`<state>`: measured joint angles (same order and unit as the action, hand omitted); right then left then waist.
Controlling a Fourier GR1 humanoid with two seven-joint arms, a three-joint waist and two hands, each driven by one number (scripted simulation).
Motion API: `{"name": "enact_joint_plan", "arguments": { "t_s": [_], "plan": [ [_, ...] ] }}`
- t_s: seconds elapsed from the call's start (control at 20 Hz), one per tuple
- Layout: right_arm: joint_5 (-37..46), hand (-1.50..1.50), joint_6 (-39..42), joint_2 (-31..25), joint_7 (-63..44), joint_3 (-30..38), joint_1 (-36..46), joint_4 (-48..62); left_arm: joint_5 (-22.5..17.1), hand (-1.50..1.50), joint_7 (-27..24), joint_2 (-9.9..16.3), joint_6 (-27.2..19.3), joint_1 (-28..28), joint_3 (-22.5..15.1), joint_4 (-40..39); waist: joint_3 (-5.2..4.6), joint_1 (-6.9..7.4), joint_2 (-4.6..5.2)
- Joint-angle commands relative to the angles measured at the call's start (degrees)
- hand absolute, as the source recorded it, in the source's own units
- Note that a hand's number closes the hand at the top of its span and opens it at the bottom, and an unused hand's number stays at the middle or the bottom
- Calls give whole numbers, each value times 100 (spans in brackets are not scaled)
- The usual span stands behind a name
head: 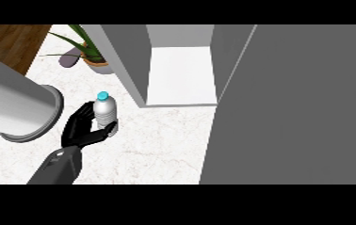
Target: Pick up the bottled water, place it into the cabinet and close the cabinet
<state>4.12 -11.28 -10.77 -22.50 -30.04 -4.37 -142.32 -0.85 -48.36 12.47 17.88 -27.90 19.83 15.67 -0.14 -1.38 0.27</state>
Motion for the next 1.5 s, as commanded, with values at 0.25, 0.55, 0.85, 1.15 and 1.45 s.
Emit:
{"name": "enact_joint_plan", "arguments": {
  "t_s": [0.25, 0.55, 0.85, 1.15, 1.45],
  "plan": [
    [459, -150, -134, -54, 143, -263, -190, -169, 754, 150, -881, -429, -1346, -202, -643, 499, 9, 35, -27],
    [642, -150, -236, -71, -21, -536, -404, -545, 847, 150, -1355, -926, -1716, 391, -851, 895, 12, 87, -47],
    [418, -150, -270, -292, -121, -352, -482, -725, 246, 150, -381, -1232, -1515, 130, -1101, 1723, 14, 96, -64],
    [359, -150, -387, -98, 63, -318, -154, -131, -1294, 150, 320, -1244, -1930, 293, -2525, 2632, 12, 79, -58],
    [669, -150, -504, -309, 70, -580, -543, -547, -1677, 150, 1293, -1244, -2604, 629, -3317, 4100, 12, 85, -75]
  ]
}}
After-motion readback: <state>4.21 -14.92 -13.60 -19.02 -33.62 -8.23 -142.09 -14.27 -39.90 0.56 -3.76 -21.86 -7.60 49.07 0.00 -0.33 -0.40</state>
